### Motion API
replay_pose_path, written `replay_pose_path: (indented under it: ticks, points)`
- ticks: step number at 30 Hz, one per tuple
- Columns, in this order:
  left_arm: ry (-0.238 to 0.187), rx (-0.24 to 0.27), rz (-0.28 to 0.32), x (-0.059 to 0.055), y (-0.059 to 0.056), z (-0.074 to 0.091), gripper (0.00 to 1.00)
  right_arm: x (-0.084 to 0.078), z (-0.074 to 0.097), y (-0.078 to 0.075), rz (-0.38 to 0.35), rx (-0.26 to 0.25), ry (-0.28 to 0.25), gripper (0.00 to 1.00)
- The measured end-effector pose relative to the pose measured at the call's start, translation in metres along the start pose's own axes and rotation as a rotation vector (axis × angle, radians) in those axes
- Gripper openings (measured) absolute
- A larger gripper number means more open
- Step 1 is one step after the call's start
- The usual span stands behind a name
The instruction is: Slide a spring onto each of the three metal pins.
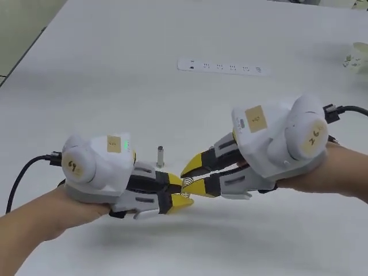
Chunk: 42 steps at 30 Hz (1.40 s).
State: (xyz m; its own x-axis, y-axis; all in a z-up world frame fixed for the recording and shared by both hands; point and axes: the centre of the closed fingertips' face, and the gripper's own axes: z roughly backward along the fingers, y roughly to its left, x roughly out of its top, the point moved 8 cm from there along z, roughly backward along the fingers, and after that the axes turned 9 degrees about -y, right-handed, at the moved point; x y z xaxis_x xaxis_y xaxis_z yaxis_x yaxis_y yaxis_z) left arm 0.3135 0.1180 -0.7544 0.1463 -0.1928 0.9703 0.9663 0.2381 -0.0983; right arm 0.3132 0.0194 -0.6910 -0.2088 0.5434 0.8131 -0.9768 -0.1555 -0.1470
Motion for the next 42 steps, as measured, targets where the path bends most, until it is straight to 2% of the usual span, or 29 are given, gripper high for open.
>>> replay_pose_path:
  ticks: [20, 42]
  points:
    - [0.014, 0.003, -0.011, -0.0003, -0.0011, 0.0041, 0.02, 0.0022, -0.0061, -0.0011, 0.004, -0.014, -0.02, 0.07]
    - [-0.008, 0.027, -0.005, 0.0014, -0.0008, 0.0049, 0.04, 0.0038, -0.0048, -0.0037, -0.003, -0.022, -0.014, 0.07]
